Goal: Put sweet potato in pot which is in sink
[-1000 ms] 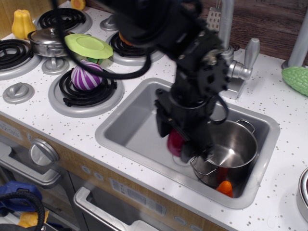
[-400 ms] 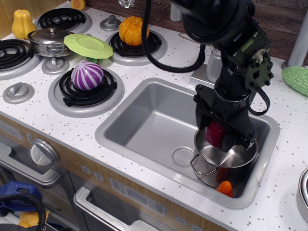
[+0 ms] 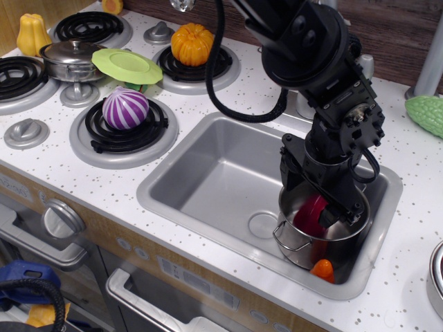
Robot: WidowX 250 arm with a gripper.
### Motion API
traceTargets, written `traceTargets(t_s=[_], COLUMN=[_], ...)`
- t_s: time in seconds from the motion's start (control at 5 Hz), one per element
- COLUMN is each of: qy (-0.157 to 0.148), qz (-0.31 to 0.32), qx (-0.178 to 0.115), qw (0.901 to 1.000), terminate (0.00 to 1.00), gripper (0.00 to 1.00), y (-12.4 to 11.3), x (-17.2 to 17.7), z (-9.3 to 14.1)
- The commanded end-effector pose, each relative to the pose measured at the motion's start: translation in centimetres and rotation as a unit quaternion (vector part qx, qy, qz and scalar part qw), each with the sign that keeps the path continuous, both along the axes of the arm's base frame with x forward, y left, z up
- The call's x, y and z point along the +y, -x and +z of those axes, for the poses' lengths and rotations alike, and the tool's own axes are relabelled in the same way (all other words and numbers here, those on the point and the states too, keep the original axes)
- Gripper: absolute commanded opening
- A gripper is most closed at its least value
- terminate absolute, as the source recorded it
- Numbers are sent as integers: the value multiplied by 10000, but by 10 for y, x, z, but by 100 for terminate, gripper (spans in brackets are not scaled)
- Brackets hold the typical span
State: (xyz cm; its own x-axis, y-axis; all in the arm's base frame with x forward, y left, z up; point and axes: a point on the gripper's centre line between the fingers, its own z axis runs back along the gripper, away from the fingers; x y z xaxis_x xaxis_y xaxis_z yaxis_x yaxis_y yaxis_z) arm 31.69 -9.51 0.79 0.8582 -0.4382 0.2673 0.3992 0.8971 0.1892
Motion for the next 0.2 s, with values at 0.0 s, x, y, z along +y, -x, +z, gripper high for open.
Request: traceTargets(t_s=[0.0], qy=[53], qz=[-13], qx=[-160], qw=[9999], terminate=[100], gripper=[100], y=[-5], x=[-1], z=[10])
